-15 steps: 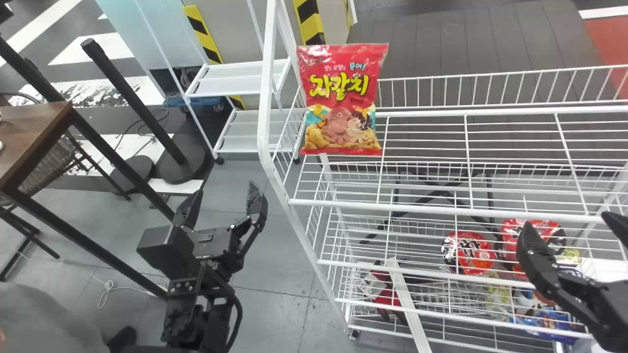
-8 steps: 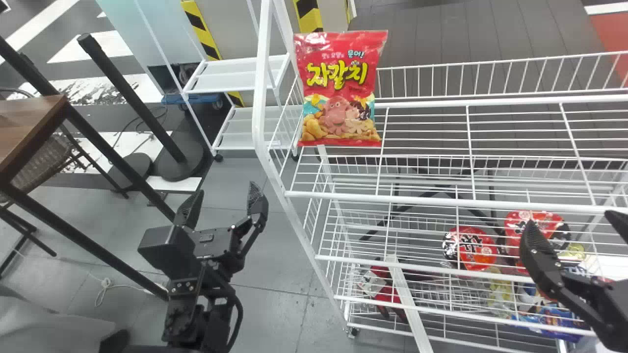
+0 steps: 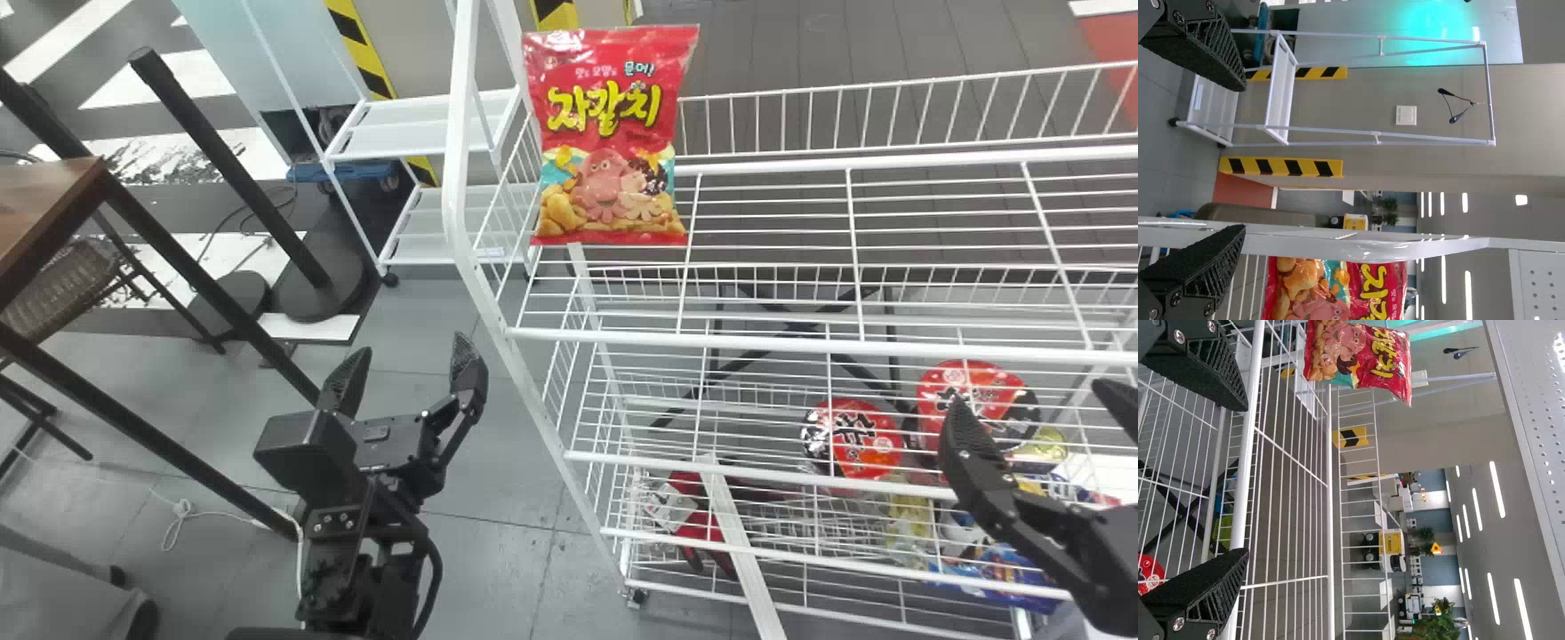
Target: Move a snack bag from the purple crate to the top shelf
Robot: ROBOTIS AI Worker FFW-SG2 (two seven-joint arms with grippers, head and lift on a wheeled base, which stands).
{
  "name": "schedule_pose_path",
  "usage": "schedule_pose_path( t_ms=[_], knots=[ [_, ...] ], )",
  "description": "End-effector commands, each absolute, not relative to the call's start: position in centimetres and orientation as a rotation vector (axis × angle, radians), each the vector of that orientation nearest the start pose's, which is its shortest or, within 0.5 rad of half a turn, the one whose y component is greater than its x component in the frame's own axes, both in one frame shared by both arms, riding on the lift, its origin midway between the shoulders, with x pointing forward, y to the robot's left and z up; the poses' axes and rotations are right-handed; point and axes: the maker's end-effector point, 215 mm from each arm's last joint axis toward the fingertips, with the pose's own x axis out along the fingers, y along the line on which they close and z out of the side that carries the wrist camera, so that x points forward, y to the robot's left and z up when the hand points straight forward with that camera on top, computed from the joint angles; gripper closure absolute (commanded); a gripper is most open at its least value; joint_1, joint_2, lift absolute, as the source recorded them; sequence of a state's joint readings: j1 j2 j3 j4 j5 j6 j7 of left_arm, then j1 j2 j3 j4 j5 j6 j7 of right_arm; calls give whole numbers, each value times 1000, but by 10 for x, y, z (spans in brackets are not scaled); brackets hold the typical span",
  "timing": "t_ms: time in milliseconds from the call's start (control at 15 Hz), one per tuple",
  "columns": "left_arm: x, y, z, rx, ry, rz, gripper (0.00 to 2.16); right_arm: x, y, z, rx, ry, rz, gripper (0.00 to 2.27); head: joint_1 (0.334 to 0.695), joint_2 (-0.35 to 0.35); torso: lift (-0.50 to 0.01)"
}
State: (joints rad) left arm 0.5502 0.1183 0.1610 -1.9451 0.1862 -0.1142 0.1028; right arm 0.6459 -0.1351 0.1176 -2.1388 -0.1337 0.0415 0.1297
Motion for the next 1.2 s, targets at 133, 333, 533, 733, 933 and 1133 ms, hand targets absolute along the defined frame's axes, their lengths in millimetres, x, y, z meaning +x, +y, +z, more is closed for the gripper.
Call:
schedule_pose_path(
  t_ms=[133, 333, 533, 733, 933, 1133],
  knots=[
    [417, 357, -368, 1, 43, 210, 66, 388, -143, -362, 93, 131, 298, 36, 695, 294, -103],
    [417, 358, -369, 0, 41, 212, 66, 388, -144, -361, 89, 126, 298, 36, 695, 294, -115],
    [417, 357, -369, -1, 42, 210, 66, 388, -144, -360, 90, 122, 297, 36, 695, 294, -127],
    [417, 357, -370, 1, 42, 211, 66, 387, -144, -360, 87, 115, 298, 36, 695, 293, -139],
    [416, 357, -370, 1, 42, 211, 66, 388, -144, -359, 88, 112, 298, 36, 695, 293, -151],
    [416, 358, -369, 5, 32, 212, 66, 388, -143, -359, 87, 112, 299, 36, 695, 294, -163]
  ],
)
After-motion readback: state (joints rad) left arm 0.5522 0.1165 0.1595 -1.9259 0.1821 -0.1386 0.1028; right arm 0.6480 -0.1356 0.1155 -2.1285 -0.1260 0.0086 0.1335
